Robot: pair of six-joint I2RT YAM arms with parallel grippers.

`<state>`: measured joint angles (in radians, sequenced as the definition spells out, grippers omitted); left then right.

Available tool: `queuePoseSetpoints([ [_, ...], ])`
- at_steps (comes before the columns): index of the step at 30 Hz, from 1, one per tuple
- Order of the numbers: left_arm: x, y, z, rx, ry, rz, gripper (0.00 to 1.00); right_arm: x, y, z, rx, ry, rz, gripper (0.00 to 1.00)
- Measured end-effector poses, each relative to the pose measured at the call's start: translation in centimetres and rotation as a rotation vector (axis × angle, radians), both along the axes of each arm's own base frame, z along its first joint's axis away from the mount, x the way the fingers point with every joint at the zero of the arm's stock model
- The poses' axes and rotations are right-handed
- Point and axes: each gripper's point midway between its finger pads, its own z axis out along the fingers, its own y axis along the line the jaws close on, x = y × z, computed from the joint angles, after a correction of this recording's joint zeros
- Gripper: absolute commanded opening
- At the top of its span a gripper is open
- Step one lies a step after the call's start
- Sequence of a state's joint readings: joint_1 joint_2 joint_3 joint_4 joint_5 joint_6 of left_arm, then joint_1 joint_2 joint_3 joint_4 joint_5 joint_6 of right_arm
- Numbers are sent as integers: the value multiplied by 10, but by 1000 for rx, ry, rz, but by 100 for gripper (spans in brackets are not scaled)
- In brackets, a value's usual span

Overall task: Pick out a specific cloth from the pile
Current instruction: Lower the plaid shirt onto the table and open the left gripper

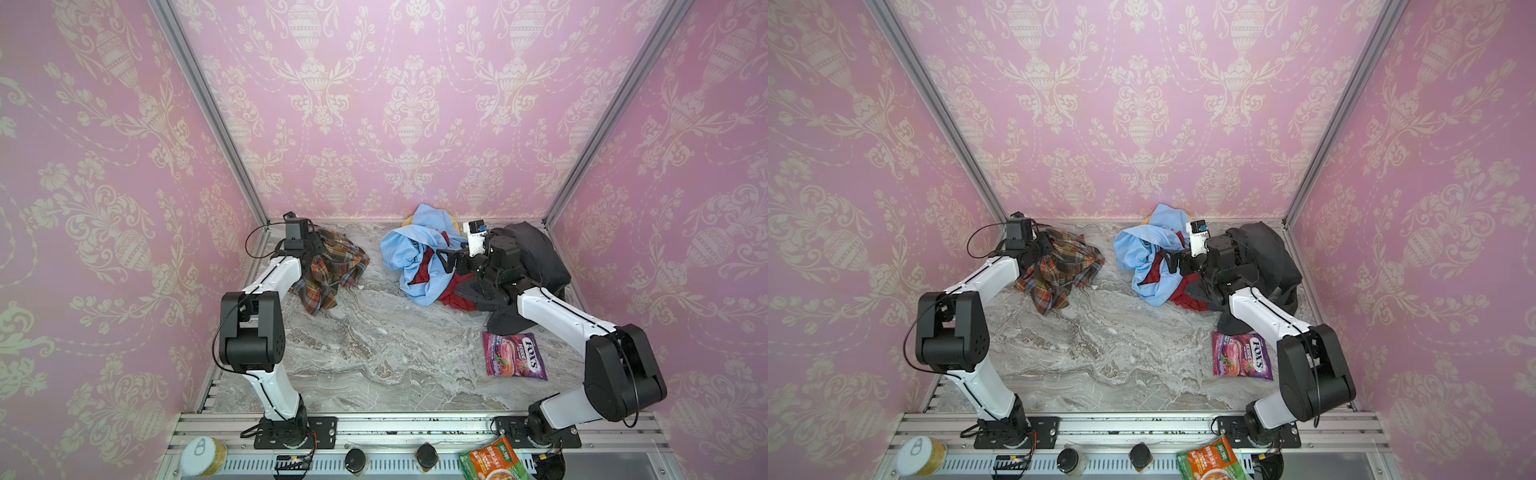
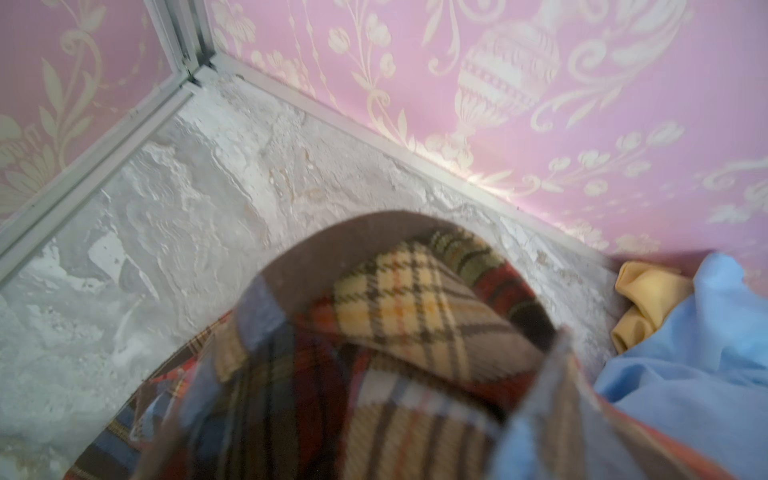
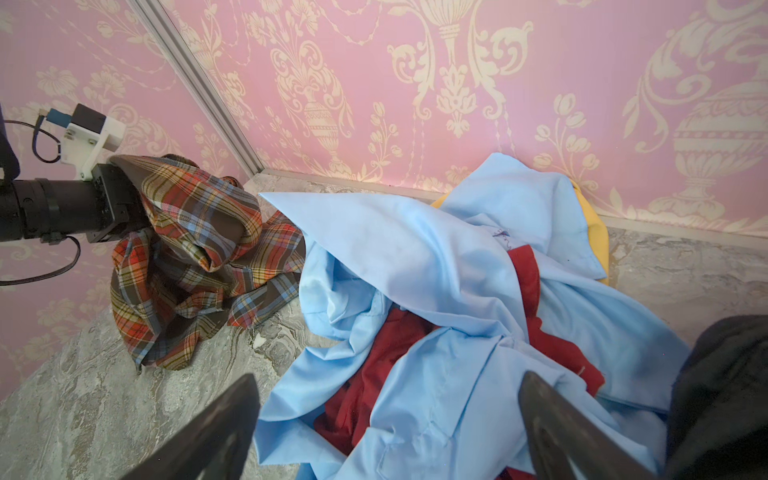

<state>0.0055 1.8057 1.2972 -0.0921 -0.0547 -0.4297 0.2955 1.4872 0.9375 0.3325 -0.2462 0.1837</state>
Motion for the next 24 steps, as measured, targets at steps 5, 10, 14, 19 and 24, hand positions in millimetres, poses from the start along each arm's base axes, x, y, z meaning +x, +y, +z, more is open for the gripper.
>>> queuePoseSetpoints([
  [5, 9, -24, -33, 130, 157, -46, 0, -4, -3, 5, 1, -13, -11, 98],
  [10, 13, -34, -75, 199, 325, -91, 0, -4, -6, 6, -2, -15, -24, 98],
  [14, 18, -33, -92, 219, 414, -98, 0, -5, -8, 5, -5, -10, -37, 98],
  [19, 22, -25, -96, 184, 466, -79, 0, -6, -11, 5, 4, 6, -58, 97],
  [24, 21, 2, -99, 115, 481, 12, 0, -7, -13, 7, 25, 14, -75, 97],
])
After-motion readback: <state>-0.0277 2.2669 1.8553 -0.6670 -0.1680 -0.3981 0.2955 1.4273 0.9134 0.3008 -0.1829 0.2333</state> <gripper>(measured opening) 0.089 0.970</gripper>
